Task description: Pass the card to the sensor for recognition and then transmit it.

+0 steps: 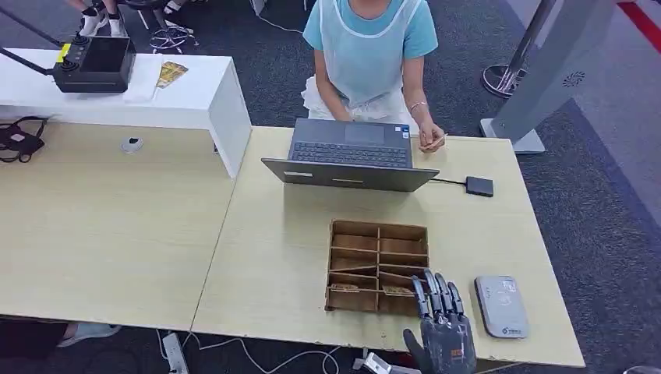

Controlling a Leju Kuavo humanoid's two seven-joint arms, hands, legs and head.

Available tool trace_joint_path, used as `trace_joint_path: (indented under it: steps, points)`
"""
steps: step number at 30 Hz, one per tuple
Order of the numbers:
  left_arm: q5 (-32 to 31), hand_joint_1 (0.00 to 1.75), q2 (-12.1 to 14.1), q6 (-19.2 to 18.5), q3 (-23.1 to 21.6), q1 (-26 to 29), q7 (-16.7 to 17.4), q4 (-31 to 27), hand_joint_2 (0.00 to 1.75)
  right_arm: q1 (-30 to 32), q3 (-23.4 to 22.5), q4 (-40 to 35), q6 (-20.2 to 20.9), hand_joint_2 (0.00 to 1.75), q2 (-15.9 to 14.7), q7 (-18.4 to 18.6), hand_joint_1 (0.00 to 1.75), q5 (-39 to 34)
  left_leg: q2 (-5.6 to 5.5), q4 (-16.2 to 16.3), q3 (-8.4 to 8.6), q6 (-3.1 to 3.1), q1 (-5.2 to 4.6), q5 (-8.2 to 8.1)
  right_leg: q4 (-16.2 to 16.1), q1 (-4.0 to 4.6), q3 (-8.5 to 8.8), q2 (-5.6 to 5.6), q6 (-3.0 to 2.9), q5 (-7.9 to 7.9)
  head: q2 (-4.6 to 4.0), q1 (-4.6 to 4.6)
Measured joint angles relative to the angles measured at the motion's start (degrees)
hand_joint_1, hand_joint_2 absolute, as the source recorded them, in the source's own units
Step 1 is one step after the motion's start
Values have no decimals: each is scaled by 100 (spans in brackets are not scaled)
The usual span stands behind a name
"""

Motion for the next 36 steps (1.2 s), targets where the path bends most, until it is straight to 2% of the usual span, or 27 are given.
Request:
trace_joint_path:
  steps: [17, 36]
  points:
    - [0, 0, -13, -15, -2, 5, 0, 0, 0, -44, 2, 17, 20, 175, 28, -42, 0, 0, 0, 0, 0, 0, 0, 0, 0, 0, 0, 0, 0, 0, 0, 0]
    - [0, 0, -17, -50, -11, 4, -11, 0, 0, -117, 2, -79, 164, 175, 83, -240, 9, 0, 0, 0, 0, 0, 0, 0, 0, 0, 1, 0, 0, 0, 0, 0]
